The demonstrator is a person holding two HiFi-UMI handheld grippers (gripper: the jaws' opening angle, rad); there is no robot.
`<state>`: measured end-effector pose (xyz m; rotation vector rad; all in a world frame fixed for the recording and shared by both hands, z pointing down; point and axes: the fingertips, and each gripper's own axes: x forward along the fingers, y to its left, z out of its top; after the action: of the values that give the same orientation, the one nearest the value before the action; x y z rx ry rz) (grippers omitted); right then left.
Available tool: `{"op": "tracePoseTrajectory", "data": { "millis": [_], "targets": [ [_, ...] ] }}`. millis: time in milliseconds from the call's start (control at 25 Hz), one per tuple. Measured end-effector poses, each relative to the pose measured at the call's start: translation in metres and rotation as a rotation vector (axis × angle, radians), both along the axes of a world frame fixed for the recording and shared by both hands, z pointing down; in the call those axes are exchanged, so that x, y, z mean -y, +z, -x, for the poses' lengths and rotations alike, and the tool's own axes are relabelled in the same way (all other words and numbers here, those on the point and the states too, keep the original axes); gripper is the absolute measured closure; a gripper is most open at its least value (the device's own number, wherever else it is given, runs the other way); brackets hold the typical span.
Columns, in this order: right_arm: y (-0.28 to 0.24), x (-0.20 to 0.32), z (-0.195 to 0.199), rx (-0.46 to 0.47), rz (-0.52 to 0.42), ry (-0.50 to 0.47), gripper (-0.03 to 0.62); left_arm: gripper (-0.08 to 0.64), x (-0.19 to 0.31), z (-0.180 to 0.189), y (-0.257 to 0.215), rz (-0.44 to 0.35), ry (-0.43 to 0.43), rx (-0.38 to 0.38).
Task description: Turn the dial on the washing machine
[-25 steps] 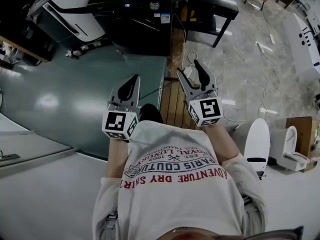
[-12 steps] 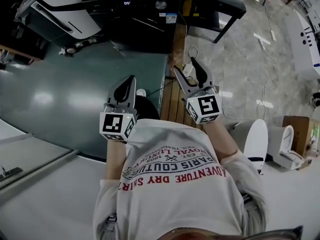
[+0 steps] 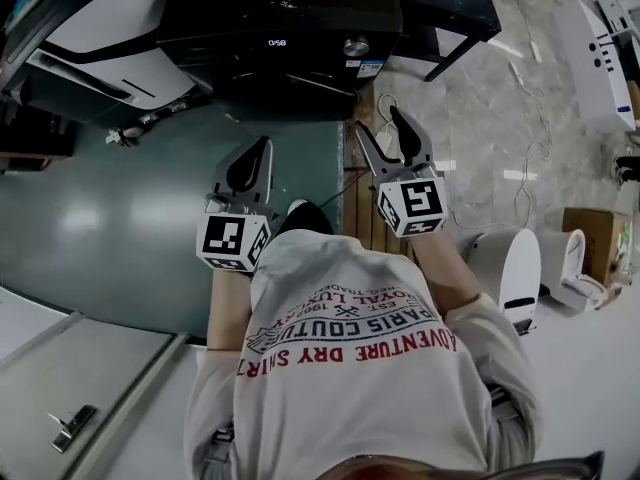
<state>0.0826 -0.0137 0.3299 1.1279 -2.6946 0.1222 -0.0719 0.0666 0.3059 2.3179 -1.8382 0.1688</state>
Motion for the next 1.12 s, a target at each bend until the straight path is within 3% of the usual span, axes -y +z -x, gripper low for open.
{"op": "tracePoseTrajectory", "data": {
  "millis": [320, 520, 840, 1120],
  "targets": [
    [-0.013, 0.058, 0.05, -0.08, 0.073, 0.125, 0.337, 0.545, 0.086, 0.065, -0.037, 0.011, 0.116, -0.027],
    [0.013, 0.075, 0.051, -0.154, 0.103, 0.171, 0.337, 0.545, 0.103, 0.079, -0.015, 0.063, 0.134, -0.002],
    [0.059, 0.123, 0.049, -0.221, 0.121, 0.264, 0.337, 0.545, 0.127, 0.094, 0.025, 0.08, 0.129, -0.002],
    [0.115, 0.159, 0.047, -0.324, 0.136, 0.278, 0.337, 0.545, 0.146, 0.091, 0.068, 0.12, 0.121, -0.022]
  ]
}}
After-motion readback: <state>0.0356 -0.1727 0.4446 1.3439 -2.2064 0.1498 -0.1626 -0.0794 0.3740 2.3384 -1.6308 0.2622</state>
